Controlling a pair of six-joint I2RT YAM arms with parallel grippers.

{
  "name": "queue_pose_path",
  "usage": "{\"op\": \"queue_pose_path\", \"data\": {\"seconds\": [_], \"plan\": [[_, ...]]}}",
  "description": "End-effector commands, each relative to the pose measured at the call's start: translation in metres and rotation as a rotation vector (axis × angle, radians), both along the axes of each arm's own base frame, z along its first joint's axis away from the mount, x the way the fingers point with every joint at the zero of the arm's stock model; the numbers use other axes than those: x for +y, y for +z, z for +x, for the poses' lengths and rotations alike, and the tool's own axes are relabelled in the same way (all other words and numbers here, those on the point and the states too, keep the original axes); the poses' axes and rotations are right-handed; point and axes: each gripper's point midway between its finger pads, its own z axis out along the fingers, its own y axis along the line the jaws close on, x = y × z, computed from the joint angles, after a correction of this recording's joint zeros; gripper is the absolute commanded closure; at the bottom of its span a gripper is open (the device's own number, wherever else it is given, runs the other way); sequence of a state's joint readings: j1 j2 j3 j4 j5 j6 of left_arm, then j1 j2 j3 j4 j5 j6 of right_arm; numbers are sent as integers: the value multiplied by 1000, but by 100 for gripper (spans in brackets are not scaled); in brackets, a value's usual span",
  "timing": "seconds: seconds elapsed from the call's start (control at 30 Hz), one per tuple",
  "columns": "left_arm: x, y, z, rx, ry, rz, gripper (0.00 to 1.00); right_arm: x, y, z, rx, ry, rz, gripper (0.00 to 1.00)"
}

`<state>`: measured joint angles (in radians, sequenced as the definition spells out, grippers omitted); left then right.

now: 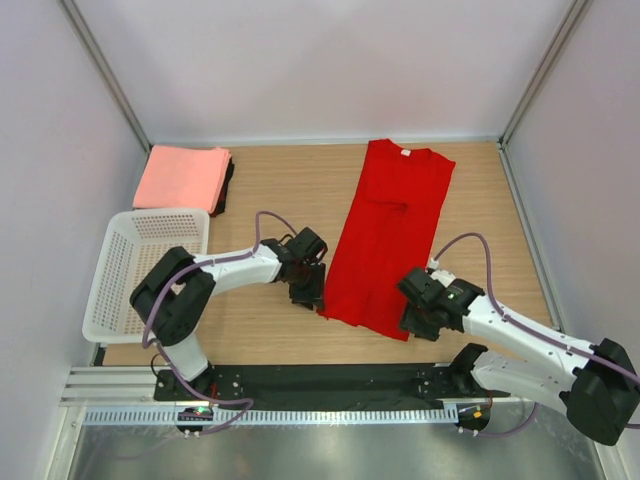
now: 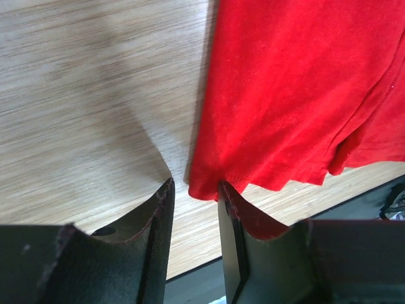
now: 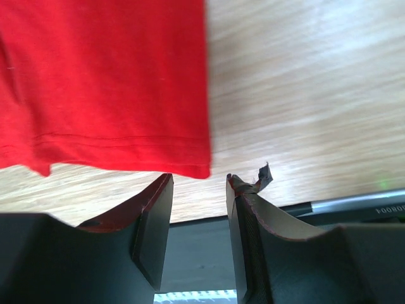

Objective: Fold and stack the t-shirts
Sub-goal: Fold the tshirt

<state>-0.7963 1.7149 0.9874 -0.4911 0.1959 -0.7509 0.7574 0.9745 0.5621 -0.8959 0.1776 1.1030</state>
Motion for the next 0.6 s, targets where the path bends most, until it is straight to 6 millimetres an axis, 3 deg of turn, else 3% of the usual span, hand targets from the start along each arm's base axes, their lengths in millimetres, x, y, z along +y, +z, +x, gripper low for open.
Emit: {"op": "queue_pose_path", "data": {"seconds": [0.0, 0.17, 0.3, 0.4, 0.47, 0.57], "plan": [[6, -6, -4, 15, -17, 20, 66, -13, -2, -3, -18, -95, -22, 54], [13, -14, -7, 23, -16, 53, 69, -9, -13, -6, -14, -109, 21, 54], [7, -15, -10, 39, -27, 23, 75, 7, -18, -1, -28, -71, 89, 54], [5, -15, -14, 62, -20, 3, 83, -1, -26, -5, -2, -94, 40, 55], [6, -12, -14, 51, -11, 2, 87, -5, -31, -8, 16, -94, 16, 57], [10, -10, -13, 40, 3, 16, 100, -5, -33, -9, 15, -84, 24, 71]]}}
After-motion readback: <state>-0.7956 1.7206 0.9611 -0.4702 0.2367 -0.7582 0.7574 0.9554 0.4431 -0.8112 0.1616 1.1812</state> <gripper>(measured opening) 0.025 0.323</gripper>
